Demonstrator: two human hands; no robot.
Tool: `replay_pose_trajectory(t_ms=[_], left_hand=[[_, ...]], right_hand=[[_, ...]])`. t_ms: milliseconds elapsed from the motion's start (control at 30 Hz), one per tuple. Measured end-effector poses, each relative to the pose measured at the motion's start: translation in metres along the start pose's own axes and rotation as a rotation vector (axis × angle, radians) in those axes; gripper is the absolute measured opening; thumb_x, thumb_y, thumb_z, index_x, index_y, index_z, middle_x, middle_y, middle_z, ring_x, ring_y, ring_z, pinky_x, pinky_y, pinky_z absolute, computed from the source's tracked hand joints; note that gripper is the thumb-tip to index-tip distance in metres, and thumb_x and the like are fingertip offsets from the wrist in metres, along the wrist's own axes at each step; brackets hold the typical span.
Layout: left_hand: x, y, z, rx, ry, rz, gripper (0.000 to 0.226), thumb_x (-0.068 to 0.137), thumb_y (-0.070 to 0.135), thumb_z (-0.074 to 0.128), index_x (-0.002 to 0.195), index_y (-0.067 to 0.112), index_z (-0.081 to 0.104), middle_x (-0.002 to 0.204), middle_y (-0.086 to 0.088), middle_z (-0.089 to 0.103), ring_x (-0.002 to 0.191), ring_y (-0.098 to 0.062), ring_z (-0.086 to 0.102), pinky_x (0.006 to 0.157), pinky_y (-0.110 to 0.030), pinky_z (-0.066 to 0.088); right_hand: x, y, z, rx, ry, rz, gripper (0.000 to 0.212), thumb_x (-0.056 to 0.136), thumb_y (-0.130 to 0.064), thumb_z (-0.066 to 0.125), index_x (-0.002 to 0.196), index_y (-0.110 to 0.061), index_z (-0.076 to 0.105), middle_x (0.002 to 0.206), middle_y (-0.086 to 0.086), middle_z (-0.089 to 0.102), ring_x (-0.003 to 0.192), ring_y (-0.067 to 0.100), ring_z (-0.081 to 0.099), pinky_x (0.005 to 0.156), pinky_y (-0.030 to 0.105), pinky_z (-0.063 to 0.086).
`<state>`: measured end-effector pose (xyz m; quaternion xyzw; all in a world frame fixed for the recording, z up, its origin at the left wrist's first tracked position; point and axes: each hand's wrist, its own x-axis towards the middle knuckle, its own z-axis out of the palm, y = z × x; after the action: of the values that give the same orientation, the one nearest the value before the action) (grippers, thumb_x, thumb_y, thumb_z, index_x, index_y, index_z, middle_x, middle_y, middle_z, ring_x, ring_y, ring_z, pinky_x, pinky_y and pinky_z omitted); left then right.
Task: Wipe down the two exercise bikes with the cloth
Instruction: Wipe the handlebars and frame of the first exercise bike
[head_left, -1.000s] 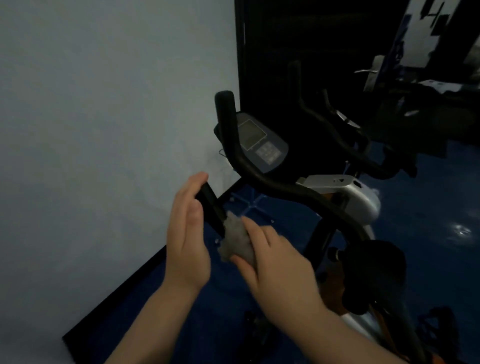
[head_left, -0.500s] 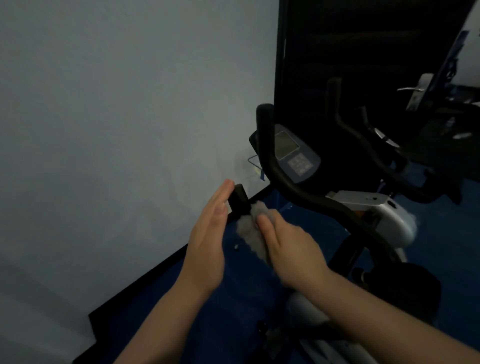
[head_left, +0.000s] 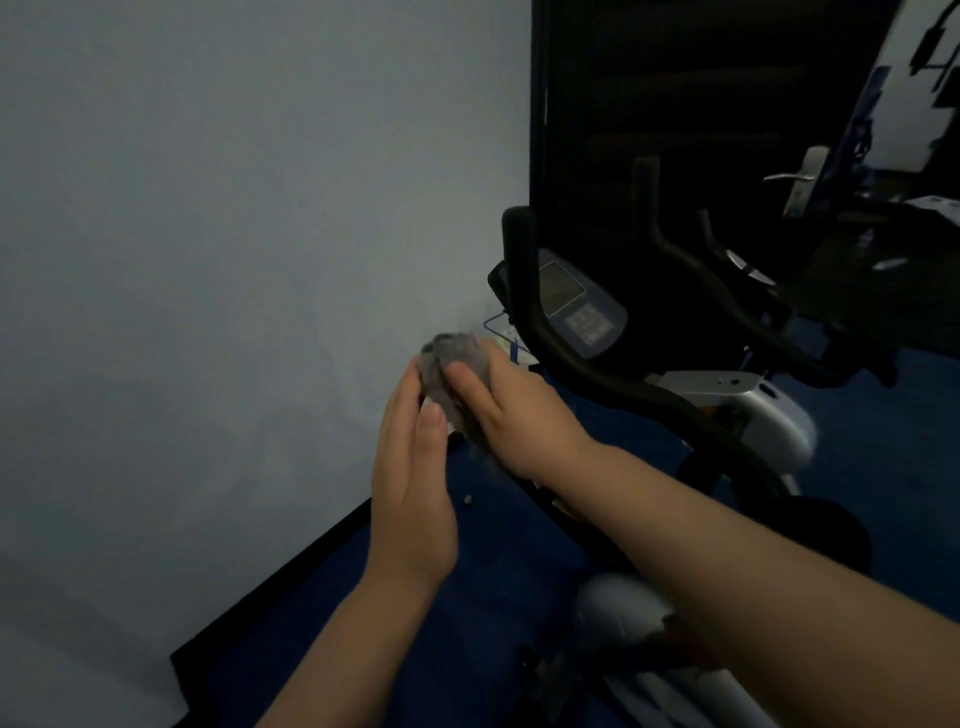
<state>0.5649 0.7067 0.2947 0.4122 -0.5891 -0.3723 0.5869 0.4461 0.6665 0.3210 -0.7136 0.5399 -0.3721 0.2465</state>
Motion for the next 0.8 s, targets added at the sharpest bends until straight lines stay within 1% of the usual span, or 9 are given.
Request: replay_pose_trajectory(t_ms=[167, 267, 333, 467, 533, 600, 667, 733, 800], left_hand=[[-0.002, -0.001, 0.008, 0.1, -0.048, 0.102, 0.046, 0.098, 0.044, 0.033, 0.144, 0.037, 0.03, 0.147, 0.03, 0.03, 0.135, 0.014, 0.027, 0.103, 0.0, 0.023], [0.003, -0.006, 0.012, 0.24, -0.123, 0.217, 0.044, 0.097, 0.045, 0.03, 0.141, 0.036, 0.035, 0.149, 0.028, 0.029, 0.14, 0.008, 0.022, 0.109, -0.004, 0.017], [0.003, -0.011, 0.022, 0.356, -0.15, 0.284, 0.047, 0.098, 0.042, 0.028, 0.141, 0.027, 0.041, 0.15, 0.021, 0.031, 0.145, 0.002, 0.012, 0.113, -0.008, 0.01], [0.0, -0.014, 0.038, 0.458, -0.142, 0.353, 0.046, 0.097, 0.035, 0.03, 0.133, 0.017, 0.053, 0.152, 0.006, 0.033, 0.148, -0.008, 0.001, 0.118, -0.021, 0.002], [0.001, -0.016, 0.038, 0.499, -0.213, 0.424, 0.046, 0.098, 0.037, 0.03, 0.131, 0.018, 0.055, 0.15, 0.005, 0.037, 0.148, -0.01, 0.009, 0.12, -0.032, -0.001], [0.001, -0.018, 0.038, 0.519, -0.31, 0.451, 0.047, 0.099, 0.043, 0.026, 0.126, 0.022, 0.058, 0.139, 0.009, 0.052, 0.142, -0.006, 0.029, 0.119, -0.033, -0.01], [-0.001, -0.022, 0.04, 0.609, -0.354, 0.448, 0.044, 0.098, 0.044, 0.026, 0.116, 0.029, 0.063, 0.114, 0.016, 0.066, 0.125, -0.001, 0.047, 0.117, -0.036, -0.016], [-0.004, -0.026, 0.042, 0.745, -0.373, 0.475, 0.036, 0.096, 0.04, 0.033, 0.105, 0.031, 0.067, 0.093, 0.021, 0.065, 0.109, -0.001, 0.051, 0.116, -0.039, -0.016], [-0.003, -0.029, 0.043, 0.83, -0.387, 0.504, 0.027, 0.093, 0.038, 0.04, 0.093, 0.032, 0.066, 0.086, 0.021, 0.061, 0.101, -0.003, 0.05, 0.116, -0.043, -0.015]], right_hand=[[-0.053, 0.014, 0.011, -0.415, 0.15, 0.031, 0.046, 0.097, -0.053, 0.027, 0.134, -0.028, 0.036, 0.113, -0.002, 0.058, 0.091, 0.017, 0.06, 0.066, 0.032, 0.045], [-0.087, 0.025, 0.002, -0.427, 0.165, 0.183, 0.051, 0.091, -0.058, 0.012, 0.121, -0.03, 0.042, 0.108, -0.005, 0.06, 0.087, 0.015, 0.06, 0.064, 0.03, 0.04], [-0.081, 0.023, 0.008, -0.404, 0.209, 0.236, 0.045, 0.095, -0.057, 0.019, 0.118, -0.027, 0.045, 0.108, -0.003, 0.059, 0.089, 0.017, 0.059, 0.065, 0.031, 0.041], [-0.077, 0.015, 0.031, -0.671, 0.295, 0.162, 0.038, 0.095, -0.035, 0.046, 0.13, -0.021, 0.042, 0.113, 0.003, 0.055, 0.094, 0.022, 0.053, 0.069, 0.033, 0.043], [-0.104, 0.027, 0.023, -0.674, 0.273, 0.137, 0.046, 0.094, -0.037, 0.046, 0.137, -0.02, 0.043, 0.115, 0.004, 0.058, 0.095, 0.022, 0.055, 0.075, 0.035, 0.048], [-0.136, 0.043, 0.015, -0.691, 0.255, 0.204, 0.055, 0.094, -0.044, 0.036, 0.141, -0.017, 0.04, 0.126, 0.004, 0.056, 0.113, 0.024, 0.054, 0.099, 0.039, 0.047], [-0.153, 0.051, 0.013, -0.615, 0.288, 0.337, 0.066, 0.095, -0.055, 0.02, 0.149, -0.016, 0.025, 0.152, 0.003, 0.031, 0.144, 0.02, 0.021, 0.118, 0.036, 0.019], [-0.146, 0.051, 0.017, -0.439, 0.353, 0.446, 0.074, 0.091, -0.059, 0.005, 0.152, -0.017, 0.003, 0.161, -0.005, -0.005, 0.145, 0.008, -0.016, 0.119, 0.03, -0.001], [-0.126, 0.047, 0.013, -0.273, 0.457, 0.547, 0.069, 0.097, -0.051, 0.016, 0.151, -0.014, -0.005, 0.159, -0.004, -0.018, 0.144, 0.008, -0.022, 0.116, 0.027, -0.007]])
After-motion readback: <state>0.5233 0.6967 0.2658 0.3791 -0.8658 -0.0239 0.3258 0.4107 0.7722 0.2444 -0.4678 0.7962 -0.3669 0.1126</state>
